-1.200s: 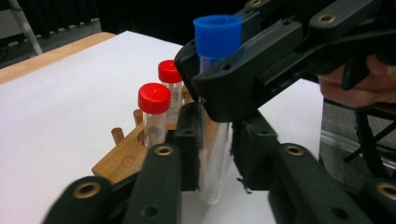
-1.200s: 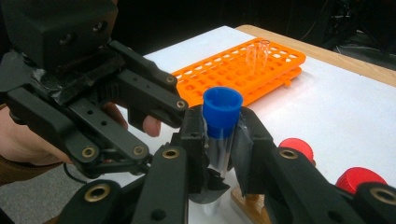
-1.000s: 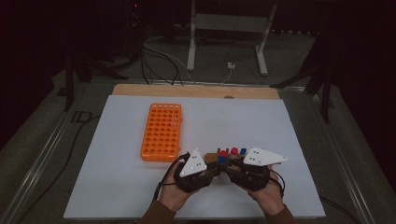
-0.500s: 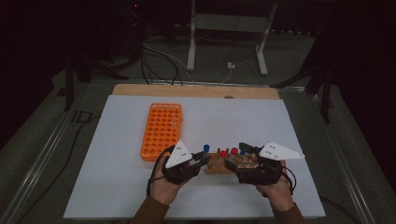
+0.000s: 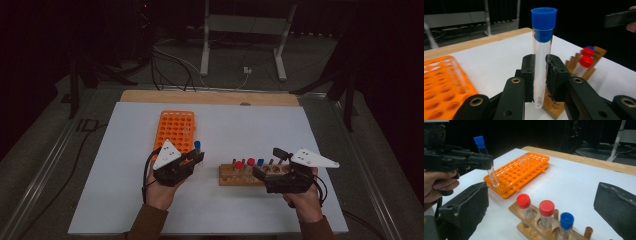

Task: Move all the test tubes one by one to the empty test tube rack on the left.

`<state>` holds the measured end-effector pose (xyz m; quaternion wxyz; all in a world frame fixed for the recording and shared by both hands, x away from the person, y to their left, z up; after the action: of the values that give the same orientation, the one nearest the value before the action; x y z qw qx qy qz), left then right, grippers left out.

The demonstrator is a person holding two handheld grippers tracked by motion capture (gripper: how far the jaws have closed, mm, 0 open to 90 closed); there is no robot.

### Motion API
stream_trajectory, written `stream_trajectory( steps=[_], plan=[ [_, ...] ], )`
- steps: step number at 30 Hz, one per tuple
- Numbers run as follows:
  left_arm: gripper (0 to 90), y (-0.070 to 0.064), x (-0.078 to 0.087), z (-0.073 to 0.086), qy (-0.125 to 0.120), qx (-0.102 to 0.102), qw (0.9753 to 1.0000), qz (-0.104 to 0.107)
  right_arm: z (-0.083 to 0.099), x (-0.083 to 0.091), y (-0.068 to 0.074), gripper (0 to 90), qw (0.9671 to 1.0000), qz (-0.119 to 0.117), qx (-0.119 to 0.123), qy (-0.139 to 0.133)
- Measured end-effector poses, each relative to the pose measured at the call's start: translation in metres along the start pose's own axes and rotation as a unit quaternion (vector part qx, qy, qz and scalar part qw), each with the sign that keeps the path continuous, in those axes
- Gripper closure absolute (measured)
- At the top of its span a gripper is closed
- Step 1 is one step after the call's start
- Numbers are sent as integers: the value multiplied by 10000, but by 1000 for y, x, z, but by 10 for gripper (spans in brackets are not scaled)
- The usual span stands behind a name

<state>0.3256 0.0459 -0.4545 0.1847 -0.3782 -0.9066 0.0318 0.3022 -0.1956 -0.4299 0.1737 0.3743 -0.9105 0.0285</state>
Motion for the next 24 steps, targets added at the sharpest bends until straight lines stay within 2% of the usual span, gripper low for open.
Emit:
stream_trajectory(
  steps=[9, 19, 24],
  plan=[
    [773, 22, 6, -2, -130, 103, 9994, -310, 1, 4, -9, 0, 9999, 144, -76, -23],
    [772, 36, -1, 1, -113, 96, 9983, -571, 3, 5, -15, 0, 9997, 226, -103, 12],
    [771, 43, -8, 3, -78, 181, 9974, -698, 4, 5, -17, 0, 9995, 297, -64, 44]
  ],
)
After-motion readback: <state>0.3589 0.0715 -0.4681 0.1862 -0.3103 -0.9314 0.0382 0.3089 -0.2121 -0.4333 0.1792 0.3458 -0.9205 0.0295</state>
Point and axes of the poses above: each handheld gripper's, and its own axes: x roughly backward along the jaws, z roughly out of its underside, y roughly to its left, the point moved 8 cm from there along -x, roughly forward along the jaws, and after that the axes turned 5 degrees about x, right-handed, at the moved point
